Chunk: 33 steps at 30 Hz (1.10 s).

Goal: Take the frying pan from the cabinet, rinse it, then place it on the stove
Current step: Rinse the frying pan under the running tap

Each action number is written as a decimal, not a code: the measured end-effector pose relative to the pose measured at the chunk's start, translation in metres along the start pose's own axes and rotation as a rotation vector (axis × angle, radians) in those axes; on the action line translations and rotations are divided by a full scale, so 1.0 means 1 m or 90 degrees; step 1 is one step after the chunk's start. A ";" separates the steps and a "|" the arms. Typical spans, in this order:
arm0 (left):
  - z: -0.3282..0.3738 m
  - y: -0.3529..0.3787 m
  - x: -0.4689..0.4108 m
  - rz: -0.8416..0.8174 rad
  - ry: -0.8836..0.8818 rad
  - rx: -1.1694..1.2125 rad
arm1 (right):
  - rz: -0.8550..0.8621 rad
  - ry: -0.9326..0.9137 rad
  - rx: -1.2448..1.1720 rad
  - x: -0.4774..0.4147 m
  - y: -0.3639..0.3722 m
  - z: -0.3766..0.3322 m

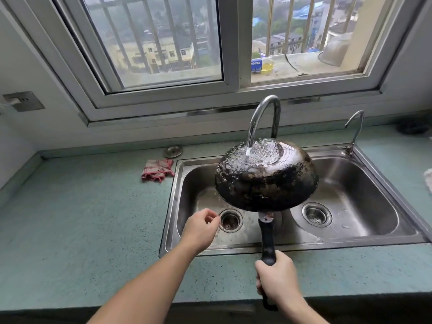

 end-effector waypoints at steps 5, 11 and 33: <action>-0.007 -0.006 -0.010 0.002 0.007 0.023 | -0.004 0.005 -0.052 0.003 0.035 -0.003; -0.014 -0.017 -0.017 0.012 0.012 0.040 | -0.024 0.023 -0.135 0.003 0.057 -0.010; 0.021 0.004 0.050 -0.013 0.037 0.034 | -0.089 -0.044 0.012 0.034 -0.043 -0.017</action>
Point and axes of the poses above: each hand's wrist, its own x-axis away from the middle knuckle, its own y-axis out of the palm, z = x × y, the point moved 10 cm from there along -x, towards the middle knuckle, and after that the axes turned 10 degrees about -x, right-handed, at the moved point
